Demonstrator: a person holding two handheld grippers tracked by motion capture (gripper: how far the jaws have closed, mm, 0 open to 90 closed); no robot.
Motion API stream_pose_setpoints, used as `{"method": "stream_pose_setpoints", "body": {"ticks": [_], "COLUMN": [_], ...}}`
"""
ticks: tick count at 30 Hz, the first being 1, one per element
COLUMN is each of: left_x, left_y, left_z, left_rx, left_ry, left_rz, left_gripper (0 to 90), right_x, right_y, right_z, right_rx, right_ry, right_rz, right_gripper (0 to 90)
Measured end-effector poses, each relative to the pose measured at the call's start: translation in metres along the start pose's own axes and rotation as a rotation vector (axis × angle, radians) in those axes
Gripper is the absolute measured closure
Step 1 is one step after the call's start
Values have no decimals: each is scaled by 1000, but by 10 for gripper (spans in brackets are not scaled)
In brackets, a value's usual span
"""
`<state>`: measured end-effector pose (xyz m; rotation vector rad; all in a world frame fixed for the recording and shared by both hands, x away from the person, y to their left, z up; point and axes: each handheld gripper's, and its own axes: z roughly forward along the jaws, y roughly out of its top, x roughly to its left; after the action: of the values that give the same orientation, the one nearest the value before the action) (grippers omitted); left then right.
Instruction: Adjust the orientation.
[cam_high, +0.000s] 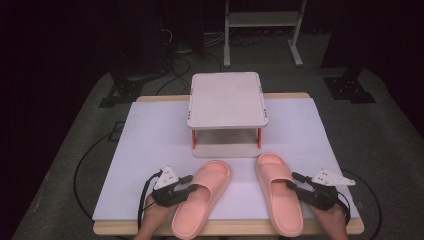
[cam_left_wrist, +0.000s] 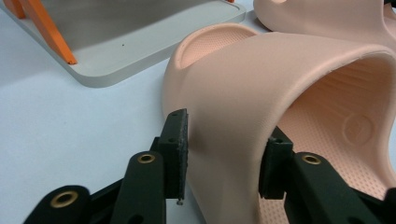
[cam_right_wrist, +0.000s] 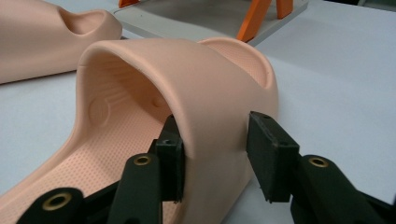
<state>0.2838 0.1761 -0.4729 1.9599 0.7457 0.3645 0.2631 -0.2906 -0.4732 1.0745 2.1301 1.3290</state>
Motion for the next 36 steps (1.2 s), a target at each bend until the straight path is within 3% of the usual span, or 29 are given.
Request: {"method": "stream_pose_setpoints", "body": {"ticks": [8, 16, 36], "left_x": [4, 5, 10], "left_y": [-1, -1, 3], "left_z": [-4, -7, -18], "left_rx": [-17, -31, -83], "left_ry": [0, 6, 20], "left_rz": [-25, -39, -71], "left_gripper": [706, 707, 713], "right_x": [0, -1, 3], "right_y": [0, 1, 7], "right_z": [-2, -4, -7], "right_rx": [-9, -8, -34], "right_ry": [-18, -3, 27], "right_rz": [-8, -4, 9], "right_gripper": [668, 724, 753]}}
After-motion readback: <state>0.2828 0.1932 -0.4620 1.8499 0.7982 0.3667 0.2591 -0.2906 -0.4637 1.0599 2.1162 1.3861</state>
